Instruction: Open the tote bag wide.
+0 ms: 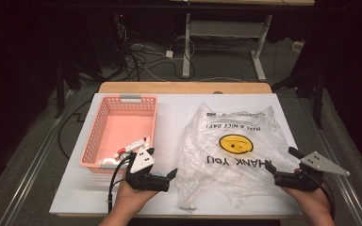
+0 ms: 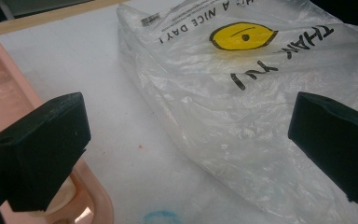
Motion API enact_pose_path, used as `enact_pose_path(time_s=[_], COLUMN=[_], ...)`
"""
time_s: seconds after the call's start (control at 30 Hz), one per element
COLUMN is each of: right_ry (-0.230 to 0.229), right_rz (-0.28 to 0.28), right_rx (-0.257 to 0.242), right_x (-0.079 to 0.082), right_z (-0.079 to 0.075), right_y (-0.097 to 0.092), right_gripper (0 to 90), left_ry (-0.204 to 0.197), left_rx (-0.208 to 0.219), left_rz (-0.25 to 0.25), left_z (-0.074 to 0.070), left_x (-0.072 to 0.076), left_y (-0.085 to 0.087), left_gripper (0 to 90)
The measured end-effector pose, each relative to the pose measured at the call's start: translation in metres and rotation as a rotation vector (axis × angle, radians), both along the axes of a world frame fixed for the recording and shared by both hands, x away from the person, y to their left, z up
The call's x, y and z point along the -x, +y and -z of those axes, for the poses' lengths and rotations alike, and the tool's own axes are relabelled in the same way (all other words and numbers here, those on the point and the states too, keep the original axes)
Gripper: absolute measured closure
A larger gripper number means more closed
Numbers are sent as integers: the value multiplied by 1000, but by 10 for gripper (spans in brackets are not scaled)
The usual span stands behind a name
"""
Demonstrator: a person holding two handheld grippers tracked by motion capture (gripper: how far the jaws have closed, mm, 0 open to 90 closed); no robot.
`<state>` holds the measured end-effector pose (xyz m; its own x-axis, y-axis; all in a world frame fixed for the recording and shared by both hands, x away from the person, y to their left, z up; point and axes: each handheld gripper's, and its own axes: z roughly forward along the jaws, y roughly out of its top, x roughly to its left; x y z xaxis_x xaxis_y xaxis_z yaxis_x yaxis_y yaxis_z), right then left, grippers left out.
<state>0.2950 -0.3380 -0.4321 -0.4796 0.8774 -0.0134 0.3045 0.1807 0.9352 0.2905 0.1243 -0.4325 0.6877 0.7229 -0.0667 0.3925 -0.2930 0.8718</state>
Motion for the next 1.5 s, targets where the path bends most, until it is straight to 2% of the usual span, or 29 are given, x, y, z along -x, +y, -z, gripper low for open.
enact_pose_path(time_s=[0.5, 0.7, 0.83, 0.87, 0.9, 0.93, 1.1, 1.2, 1.27, 1.3, 1.33, 1.37, 1.43, 1.47, 1.5], right_ry=[-3, -3, -6, -6, -6, -6, -7, -9, -7, -7, -7, -7, -9, -9, -9], right_rz=[-3, -1, -2, -2, -2, -2, -6, -6, -6, -6, -6, -6, -8, -8, -9], right_rx=[4, 3, 5, 4, 5, 5, 5, 6, 4, 4, 5, 5, 5, 5, 4], right_x=[1, 1, 1, 1, 1, 1, 2, 2, 2, 2, 2, 2, 2, 2, 2], right_z=[-1, -2, -2, -2, -2, -2, -3, -3, -3, -3, -3, -3, -3, -3, -3], right_y=[0, -1, -2, -2, -1, -1, -1, -1, -1, -1, 0, 0, 0, 0, 0], right_gripper=[2, 3, 3, 3, 3, 3, 3, 3, 3, 3, 3, 3, 3, 3, 3], left_ry=[-8, -1, 23, 28, 44, 44, 96, 114, 138, 148, 157, 167, 179, 177, 172], left_rx=[13, 26, 53, 57, 51, 51, 12, -9, -38, -59, -88, -117, -148, -155, -165], left_rz=[3, 20, 64, 85, 138, 138, 243, 285, 320, 330, 336, 341, 345, 345, 343], left_z=[-2, -4, -6, -6, -4, -4, 4, 7, 10, 12, 15, 17, 19, 20, 20], left_x=[2, 4, 8, 10, 13, 13, 23, 28, 31, 32, 33, 33, 33, 33, 33], left_y=[-1, -3, -10, -13, -22, -22, -49, -61, -67, -71, -73, -76, -78, -78, -78], left_gripper=[0, 0, 1, 17, 34, 51, 118, 162, 224, 224, 294, 294, 432, 432, 568])
